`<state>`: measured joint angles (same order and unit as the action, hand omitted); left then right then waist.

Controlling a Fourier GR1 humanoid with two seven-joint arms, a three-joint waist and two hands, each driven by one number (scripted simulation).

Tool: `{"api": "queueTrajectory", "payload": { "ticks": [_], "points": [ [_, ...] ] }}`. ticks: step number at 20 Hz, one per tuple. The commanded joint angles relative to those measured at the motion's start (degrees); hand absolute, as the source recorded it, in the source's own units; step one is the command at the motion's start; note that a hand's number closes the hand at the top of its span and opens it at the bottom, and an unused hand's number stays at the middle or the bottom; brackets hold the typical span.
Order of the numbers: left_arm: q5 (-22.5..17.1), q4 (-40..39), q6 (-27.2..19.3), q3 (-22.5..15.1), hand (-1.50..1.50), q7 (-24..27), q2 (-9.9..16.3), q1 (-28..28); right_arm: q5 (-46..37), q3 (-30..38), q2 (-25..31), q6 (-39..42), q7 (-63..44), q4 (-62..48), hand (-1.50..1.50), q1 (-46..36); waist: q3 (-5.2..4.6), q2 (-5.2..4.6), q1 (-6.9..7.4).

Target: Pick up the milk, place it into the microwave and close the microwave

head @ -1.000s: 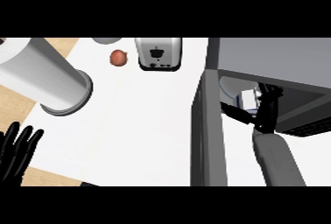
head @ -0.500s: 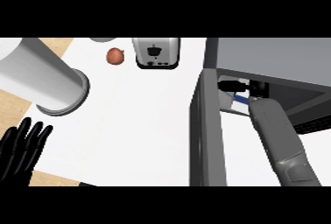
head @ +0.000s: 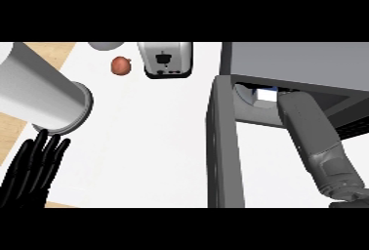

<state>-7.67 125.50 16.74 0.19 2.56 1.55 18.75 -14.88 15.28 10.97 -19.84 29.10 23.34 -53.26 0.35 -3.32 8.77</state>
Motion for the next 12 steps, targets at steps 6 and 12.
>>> {"api": "queueTrajectory", "payload": {
  "ticks": [6,12],
  "points": [
    [3.6,-2.0,-2.4,-2.8,-1.5,1.0,-1.5,-1.1,1.6,2.9,0.8,3.6,5.8,-8.5,-1.5,-2.7,-0.09,0.58,-2.77],
    [4.3,-3.4,-2.2,-3.6,-1.5,0.2,-1.5,-1.8,3.1,4.6,-1.3,5.3,11.8,-11.5,-1.5,-1.4,-0.11,0.96,-3.84]
  ]
}}
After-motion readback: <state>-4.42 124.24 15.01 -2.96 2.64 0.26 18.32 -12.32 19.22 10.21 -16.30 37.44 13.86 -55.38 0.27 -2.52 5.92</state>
